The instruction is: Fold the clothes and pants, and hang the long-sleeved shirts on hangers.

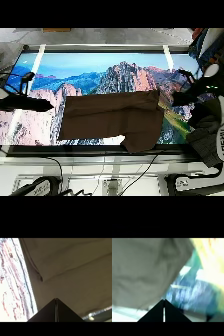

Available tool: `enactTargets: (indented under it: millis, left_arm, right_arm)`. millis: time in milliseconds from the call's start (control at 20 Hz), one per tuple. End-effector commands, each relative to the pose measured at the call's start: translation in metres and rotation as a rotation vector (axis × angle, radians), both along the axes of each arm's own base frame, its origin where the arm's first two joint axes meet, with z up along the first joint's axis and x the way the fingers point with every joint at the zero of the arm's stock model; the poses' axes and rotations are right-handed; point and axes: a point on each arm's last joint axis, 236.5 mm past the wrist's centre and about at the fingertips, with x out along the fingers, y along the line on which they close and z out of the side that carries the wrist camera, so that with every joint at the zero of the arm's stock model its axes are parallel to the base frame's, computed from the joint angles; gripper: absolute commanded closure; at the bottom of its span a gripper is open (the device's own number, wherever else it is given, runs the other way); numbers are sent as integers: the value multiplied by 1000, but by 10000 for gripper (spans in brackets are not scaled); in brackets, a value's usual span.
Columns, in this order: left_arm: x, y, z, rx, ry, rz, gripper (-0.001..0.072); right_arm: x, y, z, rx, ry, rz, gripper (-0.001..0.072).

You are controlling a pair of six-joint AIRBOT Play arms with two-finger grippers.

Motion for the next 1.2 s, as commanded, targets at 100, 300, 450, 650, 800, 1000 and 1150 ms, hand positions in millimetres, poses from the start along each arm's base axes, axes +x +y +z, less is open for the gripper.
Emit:
enactTargets:
  millis: [100, 300, 450, 650, 800, 1000, 1150]
  left_arm:
    - [-34, 0, 46, 41, -108, -4, 697]
    - [-51, -5, 19, 18, -36, -2, 683]
    - [-57, -13, 7, -19, -5, -2, 474]
    - [-57, -12, 6, -18, -2, -3, 471]
    - [-57, -12, 6, -15, -2, -3, 471]
    - [-53, -10, 0, -18, 8, 6, 471]
    - [-51, -9, -12, -30, 45, 6, 470]
  right_arm:
    - [-98, 13, -10, 165, 140, -66, 700]
    - [-156, 61, -74, 288, 183, -146, 390]
    - [-174, 81, -115, 328, 206, -250, 331]
    - [-174, 78, -150, 279, 156, -343, 337]
    - [-155, 86, -150, 333, 55, -341, 350]
    - [-145, 88, -150, 349, -3, -312, 400]
    - [-146, 96, -151, 396, -5, -271, 409]
